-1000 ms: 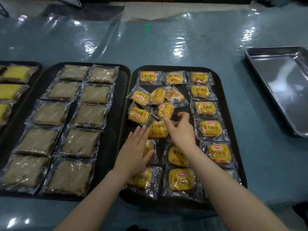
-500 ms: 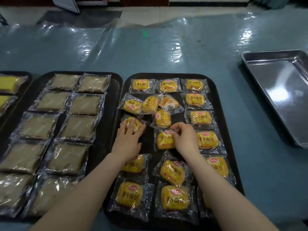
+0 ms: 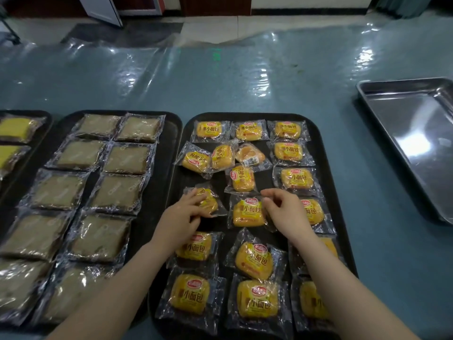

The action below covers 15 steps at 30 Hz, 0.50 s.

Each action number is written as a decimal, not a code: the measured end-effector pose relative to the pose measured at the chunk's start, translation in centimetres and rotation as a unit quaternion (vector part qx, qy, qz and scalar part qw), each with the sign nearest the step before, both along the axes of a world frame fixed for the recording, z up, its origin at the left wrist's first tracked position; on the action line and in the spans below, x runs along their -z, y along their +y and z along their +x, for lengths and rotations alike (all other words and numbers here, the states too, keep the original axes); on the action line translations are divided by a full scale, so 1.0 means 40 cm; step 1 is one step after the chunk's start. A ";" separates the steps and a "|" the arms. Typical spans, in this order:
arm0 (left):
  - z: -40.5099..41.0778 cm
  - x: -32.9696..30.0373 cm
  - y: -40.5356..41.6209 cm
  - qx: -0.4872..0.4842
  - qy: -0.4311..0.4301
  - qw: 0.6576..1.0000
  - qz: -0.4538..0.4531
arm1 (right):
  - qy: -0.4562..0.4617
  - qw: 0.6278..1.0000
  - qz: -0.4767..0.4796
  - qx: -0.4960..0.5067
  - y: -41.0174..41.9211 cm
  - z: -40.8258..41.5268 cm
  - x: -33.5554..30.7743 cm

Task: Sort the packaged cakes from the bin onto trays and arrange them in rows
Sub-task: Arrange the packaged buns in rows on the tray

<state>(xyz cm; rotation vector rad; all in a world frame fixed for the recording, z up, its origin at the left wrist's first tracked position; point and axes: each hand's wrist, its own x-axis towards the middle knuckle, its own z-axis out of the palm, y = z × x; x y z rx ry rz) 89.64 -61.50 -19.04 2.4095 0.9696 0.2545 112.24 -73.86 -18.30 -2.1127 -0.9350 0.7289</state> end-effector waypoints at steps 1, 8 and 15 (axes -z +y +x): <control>-0.012 -0.005 0.000 -0.010 -0.012 1.000 0.011 | 0.012 1.000 0.005 0.009 -0.003 0.002 0.000; -0.058 -0.034 0.051 -0.064 -0.024 0.998 -0.014 | -0.063 0.997 -0.013 -0.034 -0.013 0.000 -0.008; 0.013 -0.037 0.022 -0.165 0.004 0.985 0.058 | -0.307 0.947 -0.021 -0.092 -0.034 -0.074 -0.001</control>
